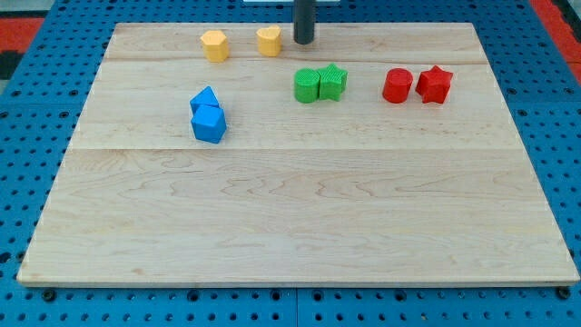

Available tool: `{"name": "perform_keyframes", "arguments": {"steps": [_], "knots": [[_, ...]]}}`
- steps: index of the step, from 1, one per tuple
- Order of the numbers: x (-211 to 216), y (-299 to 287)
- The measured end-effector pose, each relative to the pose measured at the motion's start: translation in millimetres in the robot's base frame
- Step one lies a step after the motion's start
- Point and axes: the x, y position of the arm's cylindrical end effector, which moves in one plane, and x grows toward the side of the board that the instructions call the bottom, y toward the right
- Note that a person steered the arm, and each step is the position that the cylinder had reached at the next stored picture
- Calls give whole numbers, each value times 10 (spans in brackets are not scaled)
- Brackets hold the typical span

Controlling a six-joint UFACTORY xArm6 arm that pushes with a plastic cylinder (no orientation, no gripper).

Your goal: Push the yellow heart into the yellow hexagon

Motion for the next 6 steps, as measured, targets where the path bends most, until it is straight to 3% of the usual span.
{"name": "perform_keyframes", "arguments": {"steps": [2,3,6], "knots": [[194,-1013],[195,-355],[211,-301]]}}
